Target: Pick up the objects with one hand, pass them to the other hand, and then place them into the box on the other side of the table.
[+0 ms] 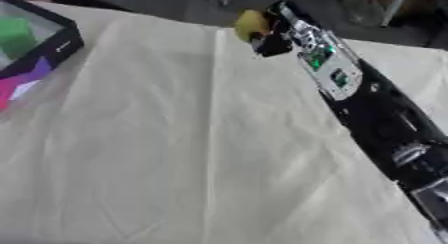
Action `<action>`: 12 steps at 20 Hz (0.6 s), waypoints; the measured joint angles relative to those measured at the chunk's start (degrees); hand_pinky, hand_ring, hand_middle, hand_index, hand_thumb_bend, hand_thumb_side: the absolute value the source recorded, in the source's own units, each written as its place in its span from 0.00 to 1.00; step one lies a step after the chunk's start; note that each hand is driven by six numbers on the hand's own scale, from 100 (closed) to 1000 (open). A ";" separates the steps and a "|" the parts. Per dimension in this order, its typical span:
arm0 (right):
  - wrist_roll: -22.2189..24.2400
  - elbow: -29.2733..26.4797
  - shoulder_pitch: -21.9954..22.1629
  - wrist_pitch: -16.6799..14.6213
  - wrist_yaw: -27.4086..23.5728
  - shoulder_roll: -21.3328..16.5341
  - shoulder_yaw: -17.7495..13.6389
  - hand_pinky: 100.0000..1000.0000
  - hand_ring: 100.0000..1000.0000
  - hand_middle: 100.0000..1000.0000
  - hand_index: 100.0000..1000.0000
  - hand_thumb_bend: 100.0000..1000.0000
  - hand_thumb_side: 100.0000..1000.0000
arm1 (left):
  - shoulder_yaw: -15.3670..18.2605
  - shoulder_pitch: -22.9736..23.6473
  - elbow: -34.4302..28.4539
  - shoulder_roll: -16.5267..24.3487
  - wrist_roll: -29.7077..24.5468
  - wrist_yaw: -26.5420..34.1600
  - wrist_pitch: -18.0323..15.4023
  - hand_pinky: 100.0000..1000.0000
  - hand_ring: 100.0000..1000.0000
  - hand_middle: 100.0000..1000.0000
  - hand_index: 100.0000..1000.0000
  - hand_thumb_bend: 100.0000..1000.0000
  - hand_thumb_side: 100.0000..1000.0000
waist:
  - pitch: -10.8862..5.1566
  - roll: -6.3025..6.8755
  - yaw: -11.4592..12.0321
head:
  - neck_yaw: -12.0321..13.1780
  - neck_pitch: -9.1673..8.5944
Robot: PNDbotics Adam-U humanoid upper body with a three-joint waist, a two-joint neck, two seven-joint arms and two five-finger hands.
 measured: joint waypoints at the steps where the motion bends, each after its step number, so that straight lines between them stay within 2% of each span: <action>1: 0.11 0.16 -0.22 -0.26 1.05 0.89 -0.01 0.76 0.45 0.40 0.40 0.00 0.00 | -0.42 0.00 -0.90 0.01 -0.82 0.33 0.13 0.93 0.69 0.61 0.77 0.00 0.41 | 0.00 0.13 0.11 | -0.04 0.00; 6: 0.46 0.53 -1.01 -1.48 5.17 4.62 -0.04 0.76 0.45 0.40 0.40 0.00 0.00 | -2.86 -0.47 -4.97 0.46 -5.33 1.75 1.24 0.93 0.68 0.60 0.78 0.00 0.44 | -0.01 0.56 0.63 | -0.06 0.00; 12: 0.72 0.54 -1.95 -3.06 7.17 7.78 0.08 0.76 0.45 0.40 0.39 0.00 0.00 | -6.33 -1.49 -7.12 0.38 -11.02 2.25 3.08 0.93 0.69 0.62 0.80 0.00 0.47 | -0.01 0.82 0.91 | 0.49 0.00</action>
